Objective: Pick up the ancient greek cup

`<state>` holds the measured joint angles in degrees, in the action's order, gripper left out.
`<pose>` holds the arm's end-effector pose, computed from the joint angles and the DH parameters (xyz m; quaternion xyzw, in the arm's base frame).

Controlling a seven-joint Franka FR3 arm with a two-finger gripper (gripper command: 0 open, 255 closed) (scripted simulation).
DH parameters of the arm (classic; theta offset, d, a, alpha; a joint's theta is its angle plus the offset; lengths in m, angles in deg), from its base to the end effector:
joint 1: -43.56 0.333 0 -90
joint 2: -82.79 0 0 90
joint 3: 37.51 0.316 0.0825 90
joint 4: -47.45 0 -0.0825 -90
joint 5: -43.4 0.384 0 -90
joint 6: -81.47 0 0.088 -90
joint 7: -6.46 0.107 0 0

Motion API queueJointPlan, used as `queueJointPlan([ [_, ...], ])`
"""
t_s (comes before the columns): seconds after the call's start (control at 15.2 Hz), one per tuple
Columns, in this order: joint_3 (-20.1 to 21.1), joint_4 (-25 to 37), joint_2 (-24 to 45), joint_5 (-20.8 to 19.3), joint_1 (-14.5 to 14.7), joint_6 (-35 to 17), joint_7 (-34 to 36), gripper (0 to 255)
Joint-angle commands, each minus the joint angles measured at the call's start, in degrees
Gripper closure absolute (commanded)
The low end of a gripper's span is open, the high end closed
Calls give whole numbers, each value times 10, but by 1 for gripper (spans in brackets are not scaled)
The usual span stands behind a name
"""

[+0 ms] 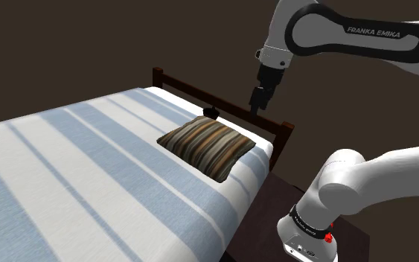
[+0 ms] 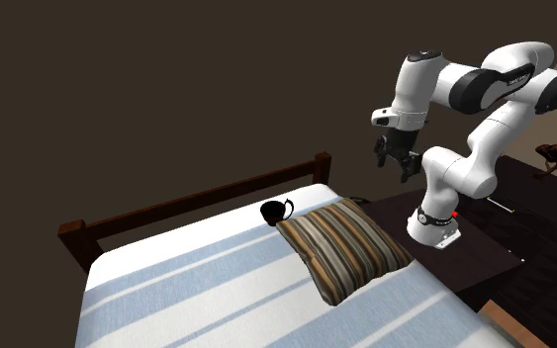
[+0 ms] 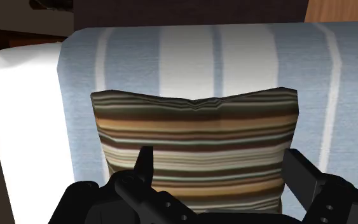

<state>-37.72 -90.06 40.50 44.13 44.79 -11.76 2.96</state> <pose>0.3225 0.0068 0.5595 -0.9990 -0.0395 0.0172 0.0080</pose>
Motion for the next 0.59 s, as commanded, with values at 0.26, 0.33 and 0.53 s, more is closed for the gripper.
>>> queueJointPlan([
  [0.26,-4,40,96,-9,-14,-43,15,0],
  [0.33,-5,51,120,-12,-17,-52,19,0],
  [0.53,-9,90,192,-18,-26,-75,30,0],
])
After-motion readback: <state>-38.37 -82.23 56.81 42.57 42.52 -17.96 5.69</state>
